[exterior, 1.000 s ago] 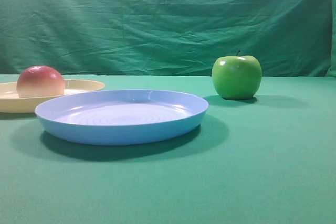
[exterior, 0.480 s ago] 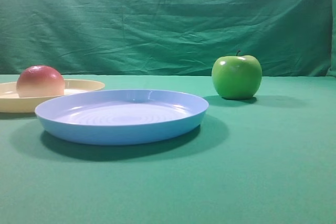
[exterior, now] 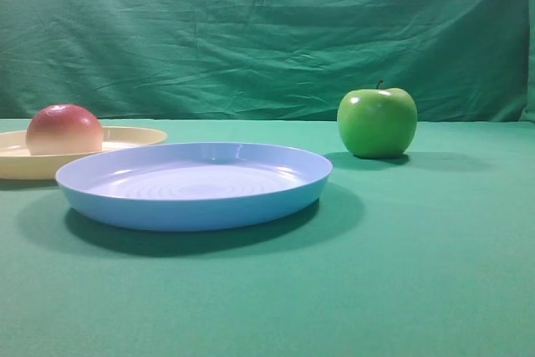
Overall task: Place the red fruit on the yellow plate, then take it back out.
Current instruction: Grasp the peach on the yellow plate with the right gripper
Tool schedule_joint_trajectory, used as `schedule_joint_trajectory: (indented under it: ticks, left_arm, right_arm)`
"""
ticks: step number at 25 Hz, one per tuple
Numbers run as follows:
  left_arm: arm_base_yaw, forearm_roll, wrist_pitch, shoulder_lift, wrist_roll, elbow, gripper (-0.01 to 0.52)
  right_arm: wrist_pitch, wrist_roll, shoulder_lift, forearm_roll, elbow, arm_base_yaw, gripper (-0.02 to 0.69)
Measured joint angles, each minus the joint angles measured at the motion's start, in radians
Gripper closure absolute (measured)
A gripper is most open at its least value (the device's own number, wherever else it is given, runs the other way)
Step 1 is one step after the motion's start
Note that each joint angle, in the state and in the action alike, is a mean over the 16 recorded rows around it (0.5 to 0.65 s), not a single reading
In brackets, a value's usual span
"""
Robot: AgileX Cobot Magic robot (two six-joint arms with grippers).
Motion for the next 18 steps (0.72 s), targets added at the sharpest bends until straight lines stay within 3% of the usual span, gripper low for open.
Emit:
schedule_joint_trajectory:
  ticks: [18]
  left_arm:
    - [0.000,0.000,0.000,0.000,0.000,0.000,0.514]
  right_arm:
    - [0.381,-0.015,0.565,0.000,-0.404,0.268,0.665]
